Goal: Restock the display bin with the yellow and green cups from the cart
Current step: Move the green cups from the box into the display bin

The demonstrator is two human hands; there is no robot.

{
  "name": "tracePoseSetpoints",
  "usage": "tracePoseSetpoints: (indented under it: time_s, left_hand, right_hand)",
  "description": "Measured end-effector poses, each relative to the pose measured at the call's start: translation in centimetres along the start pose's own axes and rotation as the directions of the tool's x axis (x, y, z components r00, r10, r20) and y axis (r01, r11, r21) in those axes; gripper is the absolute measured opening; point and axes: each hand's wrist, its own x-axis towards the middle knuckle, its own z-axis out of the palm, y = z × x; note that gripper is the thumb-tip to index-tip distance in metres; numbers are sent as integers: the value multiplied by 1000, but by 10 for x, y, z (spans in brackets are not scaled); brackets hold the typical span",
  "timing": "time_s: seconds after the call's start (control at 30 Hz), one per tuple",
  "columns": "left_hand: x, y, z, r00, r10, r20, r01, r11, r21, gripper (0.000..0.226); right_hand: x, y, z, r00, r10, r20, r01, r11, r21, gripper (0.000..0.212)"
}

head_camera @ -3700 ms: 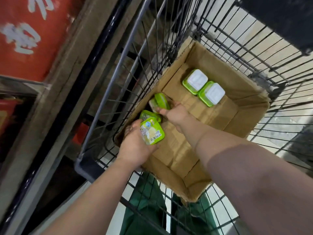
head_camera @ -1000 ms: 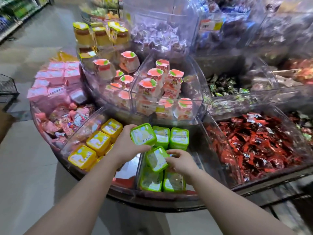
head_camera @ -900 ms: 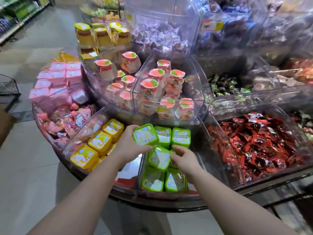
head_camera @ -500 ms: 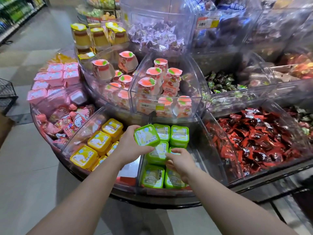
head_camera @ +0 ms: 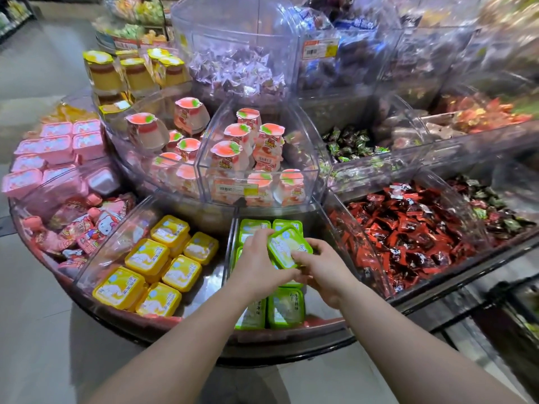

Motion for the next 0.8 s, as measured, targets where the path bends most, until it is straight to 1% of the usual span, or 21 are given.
tracePoseSetpoints:
  time_s: [0.07,0.13,0.17,0.2,0.27,0.33,0.4,0.43,0.5,0.53,0.6,0.63,0.7,0.73,0.8]
  left_hand:
    - [2,-6,0,998,-12,68,4,994,112,84]
    - [6,-13,-2,996,-33,87,11,972,234,82]
    - [6,-17,-2,994,-44,103,13,959,284,84]
    - [6,-19,0,991,-48,124,5,945,328,86]
    - [3,-24,5,985,-46,168,-22,925,380,88]
    - [0,-28,11,982,-22,187,-58,909,414,86]
    - [-2,-32,13,985,27,171,-103,887,450,75]
    - [-3,-34,13,985,52,162,-123,879,462,68]
    - [-4,-37,13,984,96,147,-155,872,465,56]
    - [-4,-37,12,984,110,140,-163,873,461,52]
    - [-3,-38,12,985,123,118,-163,877,451,45]
    - [-2,-38,13,986,127,104,-161,881,446,41]
    - [1,-36,12,989,125,81,-148,886,440,29]
    - [2,-35,12,990,123,73,-142,886,441,27]
    - [4,-35,12,990,124,66,-140,883,448,34]
  right_hand:
    - [3,7,-14,998,-6,-56,1,997,-81,28]
    - [5,18,-23,998,-7,-65,-9,971,-240,24]
    - [6,25,-24,997,-10,-79,-15,950,-312,30]
    - [9,31,-25,995,-16,-103,-20,939,-342,40]
    - [14,41,-20,988,-30,-150,-18,950,-313,60]
    - [17,43,-14,983,-49,-175,-2,960,-281,68]
    - [25,46,-15,980,-58,-190,0,956,-292,61]
    - [28,46,-17,983,-61,-176,2,948,-319,53]
    - [30,40,-18,987,-65,-146,0,913,-408,26]
    - [26,34,-15,991,-62,-119,5,902,-431,19]
    - [26,25,-11,995,-55,-81,15,903,-430,31]
    - [27,23,-9,995,-59,-85,16,900,-436,39]
    - [32,22,-9,989,-55,-137,-13,893,-451,66]
    - [34,21,-10,987,-49,-151,-27,885,-464,73]
    - [38,19,-10,989,-55,-136,-24,855,-518,70]
